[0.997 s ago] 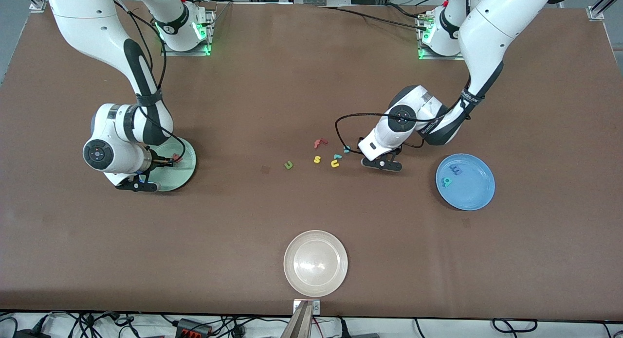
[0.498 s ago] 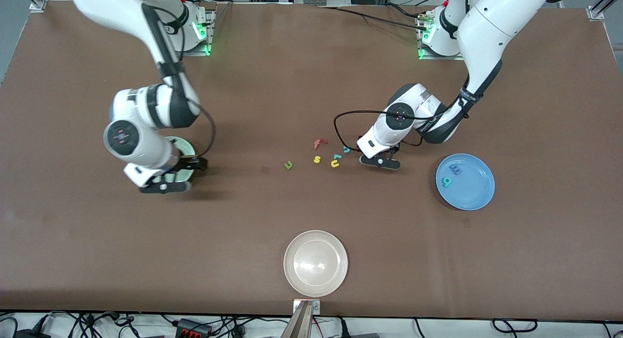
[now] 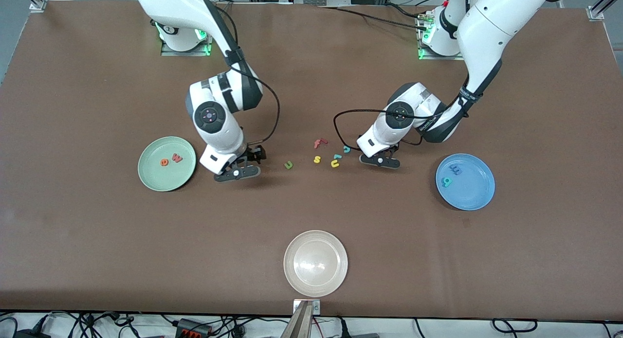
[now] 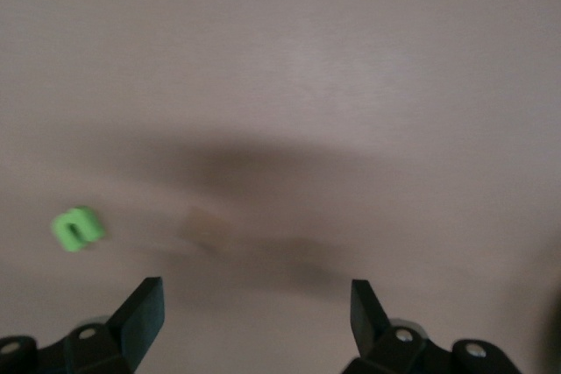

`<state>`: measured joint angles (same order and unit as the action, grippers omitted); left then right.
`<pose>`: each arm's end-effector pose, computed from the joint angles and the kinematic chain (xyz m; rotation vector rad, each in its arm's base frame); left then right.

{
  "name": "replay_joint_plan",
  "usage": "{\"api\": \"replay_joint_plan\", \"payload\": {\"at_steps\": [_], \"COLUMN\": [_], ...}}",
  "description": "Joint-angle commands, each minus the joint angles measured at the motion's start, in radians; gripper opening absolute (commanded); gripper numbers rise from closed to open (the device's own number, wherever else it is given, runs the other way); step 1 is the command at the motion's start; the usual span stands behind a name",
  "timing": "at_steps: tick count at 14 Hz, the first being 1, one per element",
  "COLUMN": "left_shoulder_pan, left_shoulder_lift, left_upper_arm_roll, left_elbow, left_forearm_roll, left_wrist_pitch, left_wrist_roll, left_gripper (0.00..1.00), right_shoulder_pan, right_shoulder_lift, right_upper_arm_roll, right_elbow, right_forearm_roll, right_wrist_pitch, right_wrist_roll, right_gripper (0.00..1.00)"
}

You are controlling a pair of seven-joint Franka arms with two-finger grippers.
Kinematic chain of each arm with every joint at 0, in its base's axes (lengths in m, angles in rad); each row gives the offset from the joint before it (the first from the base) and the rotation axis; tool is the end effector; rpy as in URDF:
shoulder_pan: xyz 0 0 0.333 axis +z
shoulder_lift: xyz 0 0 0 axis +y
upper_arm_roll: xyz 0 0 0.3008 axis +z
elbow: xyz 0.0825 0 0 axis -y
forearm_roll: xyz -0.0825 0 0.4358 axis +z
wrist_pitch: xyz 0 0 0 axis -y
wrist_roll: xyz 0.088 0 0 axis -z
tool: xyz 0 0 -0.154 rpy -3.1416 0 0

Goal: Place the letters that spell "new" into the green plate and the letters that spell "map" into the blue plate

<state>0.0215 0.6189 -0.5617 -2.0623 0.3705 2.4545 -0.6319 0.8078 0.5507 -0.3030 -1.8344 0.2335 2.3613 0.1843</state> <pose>0.4930 -0.3249 0.0618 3.0938 -0.2221 -0.2096 0.5871 0.3357 0.1452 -3.1158 -0.3085 -0.0101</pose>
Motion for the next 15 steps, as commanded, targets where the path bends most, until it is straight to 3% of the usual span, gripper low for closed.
{"api": "replay_joint_plan", "payload": {"at_steps": [1, 4, 8, 13, 15], "left_shoulder_pan": [0.034, 0.040, 0.066, 0.332, 0.374], "left_shoulder_lift": [-0.059, -0.109, -0.145, -0.125, -0.091], "left_upper_arm_roll": [-0.006, -0.006, 0.005, 0.003, 0.005], "left_elbow": [-0.024, -0.012, 0.094, 0.183, 0.208], "left_forearm_roll": [0.024, 0.024, 0.021, 0.021, 0.021], "left_wrist_pitch": [-0.008, -0.058, -0.286, -0.315, -0.305], "left_wrist_roll": [0.011, 0.012, 0.081, 0.519, 0.606], "left_gripper": [0.18, 0.19, 0.19, 0.22, 0.26], "right_shoulder_pan": [0.019, 0.080, 0.111, 0.116, 0.119], "right_shoulder_lift": [0.040, 0.121, 0.172, 0.182, 0.199], "right_upper_arm_roll": [-0.011, -0.010, -0.010, 0.019, 0.021], "right_elbow": [0.059, 0.141, 0.171, 0.198, 0.216], "right_forearm_roll": [0.018, 0.013, 0.020, 0.021, 0.021], "right_wrist_pitch": [0.000, 0.000, 0.001, 0.003, 0.001], "right_wrist_roll": [-0.005, -0.173, -0.290, -0.293, -0.293], "right_gripper": [0.87, 0.87, 0.78, 0.75, 0.75]}}
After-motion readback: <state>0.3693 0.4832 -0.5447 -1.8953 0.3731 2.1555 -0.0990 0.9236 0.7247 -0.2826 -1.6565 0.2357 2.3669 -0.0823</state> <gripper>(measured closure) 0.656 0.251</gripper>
